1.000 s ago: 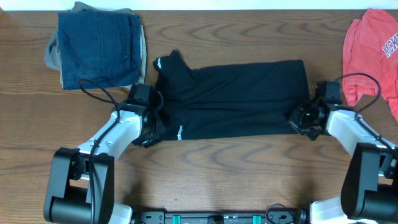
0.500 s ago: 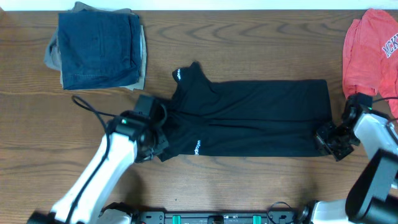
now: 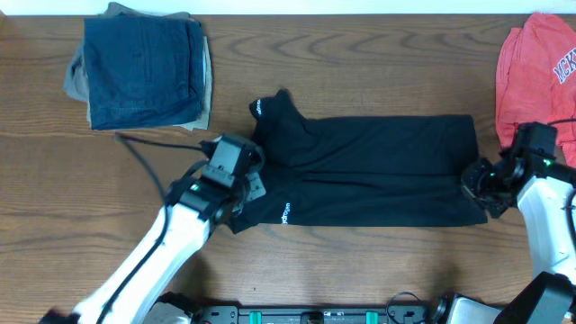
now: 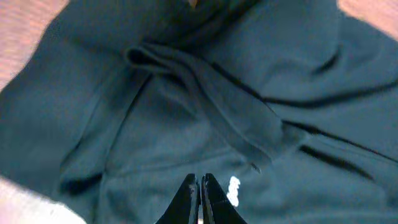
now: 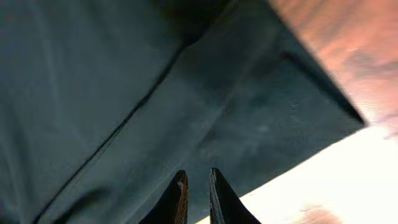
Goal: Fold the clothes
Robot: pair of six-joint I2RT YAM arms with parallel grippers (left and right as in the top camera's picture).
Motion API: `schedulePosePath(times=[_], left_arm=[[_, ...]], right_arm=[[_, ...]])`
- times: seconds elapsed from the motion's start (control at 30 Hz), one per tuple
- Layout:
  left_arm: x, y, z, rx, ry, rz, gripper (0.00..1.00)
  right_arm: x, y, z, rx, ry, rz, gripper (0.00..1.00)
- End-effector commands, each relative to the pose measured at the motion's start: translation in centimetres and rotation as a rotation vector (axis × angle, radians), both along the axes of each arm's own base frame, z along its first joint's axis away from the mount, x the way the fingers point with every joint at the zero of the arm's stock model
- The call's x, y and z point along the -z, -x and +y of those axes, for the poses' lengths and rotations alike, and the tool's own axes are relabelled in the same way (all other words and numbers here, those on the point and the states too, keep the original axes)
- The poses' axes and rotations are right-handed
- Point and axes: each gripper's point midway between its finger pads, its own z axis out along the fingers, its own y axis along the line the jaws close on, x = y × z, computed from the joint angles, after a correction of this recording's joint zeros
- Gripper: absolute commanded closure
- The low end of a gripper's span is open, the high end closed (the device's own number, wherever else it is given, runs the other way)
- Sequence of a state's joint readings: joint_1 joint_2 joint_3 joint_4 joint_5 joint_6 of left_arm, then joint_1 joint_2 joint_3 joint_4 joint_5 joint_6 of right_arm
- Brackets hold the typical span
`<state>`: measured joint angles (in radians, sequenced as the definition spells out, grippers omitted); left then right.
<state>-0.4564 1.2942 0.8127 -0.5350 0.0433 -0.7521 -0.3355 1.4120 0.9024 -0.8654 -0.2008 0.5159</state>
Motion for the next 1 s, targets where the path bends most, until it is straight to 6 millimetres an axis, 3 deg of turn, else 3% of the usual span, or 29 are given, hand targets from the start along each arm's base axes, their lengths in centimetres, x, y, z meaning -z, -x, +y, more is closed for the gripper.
schedulePosePath(times=[0.0, 0.17, 0.3, 0.6, 0.97], left_arm=[[2.6, -0.7, 0.4, 0.039, -0.078, 0.034, 0.94], [6.0, -0.6, 1.4, 0.013, -0.122, 0.134, 0.94], [7.5, -0.6, 2.8, -0.029, -0.139, 0.184, 0.94], [8.0, -0.3, 7.1, -0.164, -0.148, 0.259, 0.94], [8.3, -0.2, 7.3, -0.174, -0.140, 0.260, 0.94]], right_arm=[[-0.1, -0.7, 1.8, -0.094, -0.026, -0.017, 0.91], [0.6, -0.8, 3.5, -0.156, -0.029, 0.009, 0.97], [1.9, -0.5, 4.5, -0.152, -0.036, 0.048, 0.99], [4.9, 0.6, 4.3, -0.075, 0.000, 0.116, 0.99], [6.0, 1.0, 4.4, -0.058, -0.004, 0.122, 0.97]])
